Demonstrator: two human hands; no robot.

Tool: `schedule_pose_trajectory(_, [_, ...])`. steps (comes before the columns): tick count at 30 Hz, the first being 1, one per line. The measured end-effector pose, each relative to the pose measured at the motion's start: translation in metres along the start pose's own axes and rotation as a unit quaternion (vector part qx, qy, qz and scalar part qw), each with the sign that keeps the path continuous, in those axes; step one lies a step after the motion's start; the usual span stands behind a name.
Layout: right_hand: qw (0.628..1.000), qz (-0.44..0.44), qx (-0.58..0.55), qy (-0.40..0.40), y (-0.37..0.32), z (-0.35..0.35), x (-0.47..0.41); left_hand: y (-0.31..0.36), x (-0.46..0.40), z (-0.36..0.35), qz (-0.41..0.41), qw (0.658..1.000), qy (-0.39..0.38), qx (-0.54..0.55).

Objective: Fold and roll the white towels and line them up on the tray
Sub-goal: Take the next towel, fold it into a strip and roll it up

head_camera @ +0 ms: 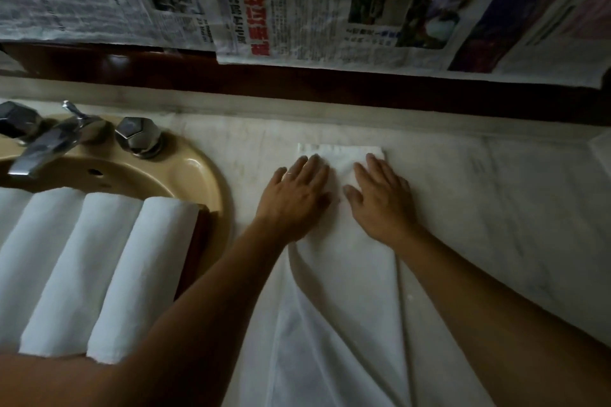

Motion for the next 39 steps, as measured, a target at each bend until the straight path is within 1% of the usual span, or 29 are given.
schedule_pose_trajectory(1, [1.0, -0.005, 0.015, -0.016, 0.007, -0.007, 0.001, -0.003, -0.008, -0.006, -0.007, 1.0, -0.025, -0.006])
schedule_pose_trajectory(2, [1.0, -0.004, 0.024, -0.018, 0.012, -0.011, 0.001, -0.006, -0.014, -0.01, -0.01, 0.999, -0.034, -0.003])
schedule_pose_trajectory(5, [1.0, -0.003, 0.011, -0.02, 0.021, -0.013, -0.012, -0.015, -0.029, -0.011, -0.01, 0.999, -0.03, -0.021])
schedule_pose_trajectory(8, [0.999, -0.005, 0.02, -0.037, 0.022, -0.003, -0.019, -0.018, -0.031, 0.0, 0.021, 0.998, -0.032, -0.044])
schedule_pose_trajectory(10, [1.0, -0.011, 0.008, -0.015, 0.014, -0.004, 0.0, -0.005, -0.016, -0.003, 0.017, 0.998, -0.028, -0.045])
schedule_pose_trajectory(12, [1.0, -0.01, 0.004, 0.021, 0.002, -0.016, 0.038, 0.012, 0.013, -0.016, -0.017, 0.999, -0.033, -0.036])
schedule_pose_trajectory(14, [1.0, -0.013, 0.0, 0.012, 0.001, -0.03, 0.063, 0.016, 0.035, -0.027, -0.032, 0.998, -0.041, -0.032])
schedule_pose_trajectory(17, [1.0, -0.011, -0.004, -0.011, 0.016, -0.031, 0.046, 0.003, 0.027, -0.024, -0.011, 0.999, -0.024, -0.035])
schedule_pose_trajectory(20, [1.0, -0.001, 0.006, -0.016, 0.018, -0.021, 0.026, 0.0, 0.006, -0.012, 0.024, 0.999, -0.047, -0.011])
schedule_pose_trajectory(22, [1.0, -0.009, 0.003, 0.016, 0.014, -0.023, 0.041, 0.011, 0.013, -0.011, 0.03, 0.998, -0.048, -0.001])
schedule_pose_trajectory(23, [0.999, -0.017, -0.001, 0.033, 0.013, -0.026, 0.058, 0.021, 0.025, -0.017, 0.019, 0.999, -0.045, -0.007])
schedule_pose_trajectory(26, [0.999, -0.008, 0.016, 0.028, 0.014, -0.042, 0.101, 0.038, 0.06, -0.04, -0.017, 0.999, -0.04, -0.022])
schedule_pose_trajectory(28, [1.0, 0.006, 0.025, 0.016, 0.023, -0.043, 0.095, 0.028, 0.054, -0.041, -0.015, 0.999, -0.029, -0.002])
schedule_pose_trajectory(30, [1.0, 0.002, 0.03, 0.001, 0.025, -0.036, 0.072, 0.015, 0.034, -0.034, 0.004, 1.0, -0.007, -0.009])
schedule_pose_trajectory(32, [1.0, -0.001, 0.03, -0.005, 0.021, -0.029, 0.056, 0.012, 0.021, -0.026, 0.03, 0.999, -0.026, -0.018])
schedule_pose_trajectory(34, [1.0, -0.007, 0.01, 0.015, 0.014, -0.031, 0.063, 0.025, 0.029, -0.025, 0.041, 0.998, -0.042, 0.001])
schedule_pose_trajectory(36, [0.998, -0.016, -0.022, 0.049, 0.008, -0.042, 0.094, 0.044, 0.059, -0.036, 0.041, 0.997, -0.044, 0.04])
schedule_pose_trajectory(39, [0.998, -0.005, -0.013, 0.058, 0.012, -0.058, 0.128, 0.054, 0.092, -0.058, 0.028, 0.998, -0.037, 0.051])
Point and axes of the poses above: each hand's wrist, its own x-axis away from the middle knuckle, its own z-axis out of the back of the hand, y = z × x, the point moved 2 cm from there along -x, towards the middle knuckle, and after that the axes turned 11 degrees about -y, right-handed, at the moved point
